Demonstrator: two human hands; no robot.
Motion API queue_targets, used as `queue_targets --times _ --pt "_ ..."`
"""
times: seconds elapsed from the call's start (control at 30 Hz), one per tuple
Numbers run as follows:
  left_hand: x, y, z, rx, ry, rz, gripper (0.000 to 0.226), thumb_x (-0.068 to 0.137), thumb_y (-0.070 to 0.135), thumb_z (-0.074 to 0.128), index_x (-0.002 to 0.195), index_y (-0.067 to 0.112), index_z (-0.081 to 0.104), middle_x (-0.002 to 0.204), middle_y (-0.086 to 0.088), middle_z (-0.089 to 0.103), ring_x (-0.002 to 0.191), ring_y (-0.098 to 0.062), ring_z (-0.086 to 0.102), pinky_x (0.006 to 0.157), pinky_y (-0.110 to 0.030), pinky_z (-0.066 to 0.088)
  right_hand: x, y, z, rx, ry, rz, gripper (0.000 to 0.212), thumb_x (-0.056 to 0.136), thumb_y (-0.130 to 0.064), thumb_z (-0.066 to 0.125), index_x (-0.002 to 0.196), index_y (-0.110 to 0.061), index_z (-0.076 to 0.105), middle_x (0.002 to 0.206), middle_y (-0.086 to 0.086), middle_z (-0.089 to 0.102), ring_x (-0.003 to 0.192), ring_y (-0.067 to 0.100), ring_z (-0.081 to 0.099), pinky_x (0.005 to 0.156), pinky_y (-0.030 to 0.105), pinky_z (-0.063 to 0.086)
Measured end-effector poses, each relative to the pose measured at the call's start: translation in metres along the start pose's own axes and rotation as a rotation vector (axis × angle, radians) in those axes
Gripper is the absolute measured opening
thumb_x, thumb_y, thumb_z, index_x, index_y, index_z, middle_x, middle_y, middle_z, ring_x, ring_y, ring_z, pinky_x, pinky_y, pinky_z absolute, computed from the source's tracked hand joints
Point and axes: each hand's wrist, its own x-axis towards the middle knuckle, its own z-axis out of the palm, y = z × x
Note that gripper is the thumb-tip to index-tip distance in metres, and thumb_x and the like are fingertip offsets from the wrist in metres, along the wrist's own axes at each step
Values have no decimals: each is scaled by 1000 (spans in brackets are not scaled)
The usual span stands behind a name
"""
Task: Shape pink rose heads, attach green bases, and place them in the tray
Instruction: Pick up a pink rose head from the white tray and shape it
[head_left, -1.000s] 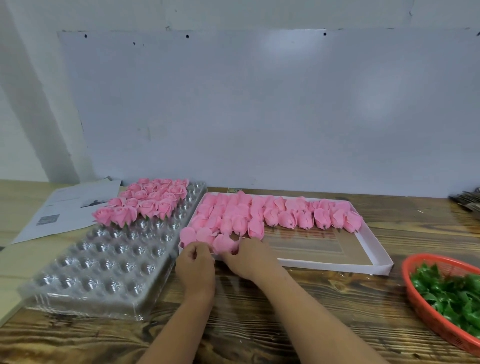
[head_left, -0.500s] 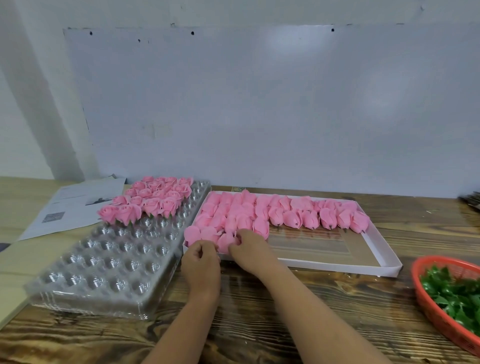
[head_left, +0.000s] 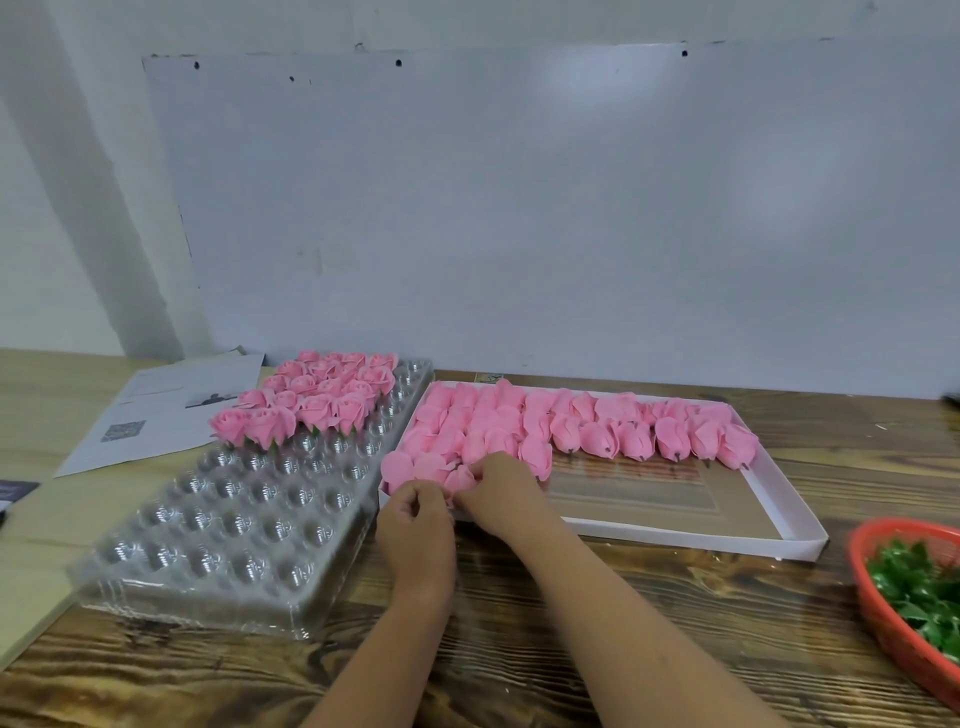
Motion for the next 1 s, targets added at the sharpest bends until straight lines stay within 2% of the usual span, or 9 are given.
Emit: queue_targets --times 0.17,0.33,0.57,0.67,0.73,0.8,0.9,0.93,1.0 --pt "-2 2 1 -13 19 -13 25 86 -1 51 61 -4 55 56 -6 46 59 -19 40 58 -34 35 5 -5 1 -81 32 81 12 89 -23 60 91 -12 66 79 1 59 71 17 55 62 25 42" --pt "-2 4 1 -7 17 -17 25 87 1 51 63 -5 56 58 -7 45 59 -18 39 58 -32 35 9 -8 1 -142 32 110 14 93 -10 57 104 -9 65 93 6 59 83 22 54 75 29 47" --pt "-3 3 0 -6 14 -37 23 86 -1 51 64 -8 53 59 -10 45 61 -20 39 60 -34 35 7 -2 5 -17 83 87 19 92 -11 58 109 -9 66 103 9 63 86 22 56 74 26 47" --pt "-1 2 -1 -6 2 -27 33 86 1 51 54 6 51 56 -3 45 59 -15 39 59 -32 35 4 3 -1 60 100 75 11 88 -18 60 84 -8 64 78 4 57 69 18 52 55 21 39" --pt "-1 3 -1 -11 -26 -26 43 87 3 52 47 18 48 51 4 43 52 -10 37 56 -30 35 1 8 -10 124 115 76 23 84 -17 61 63 -13 52 61 -1 41 56 12 40 48 19 28" --pt "0 1 -1 -24 -65 -38 44 88 4 53 48 21 51 50 6 44 51 -8 37 55 -28 35 -5 14 -21 202 126 55 30 80 -14 65 56 -20 48 57 -3 40 56 12 39 55 18 33" --pt "-1 1 -1 -33 -191 -84 29 93 7 57 70 22 67 60 5 55 59 -11 47 56 -28 39 -23 25 -38 443 162 54 5 79 -15 68 75 -16 71 69 3 60 71 20 58 74 27 49" --pt "-5 3 0 -43 -259 -104 19 95 11 59 84 22 69 64 3 58 59 -10 49 52 -26 41 -28 30 -43 551 163 52 13 80 -14 69 87 -5 75 72 9 64 76 26 65 81 30 54" --pt "-15 10 3 -57 -395 -141 9 97 27 65 106 25 66 79 0 65 60 -6 56 50 -23 46 -42 40 -51 765 141 58 29 84 -12 72 111 -1 72 93 17 74 95 31 72 97 42 56"
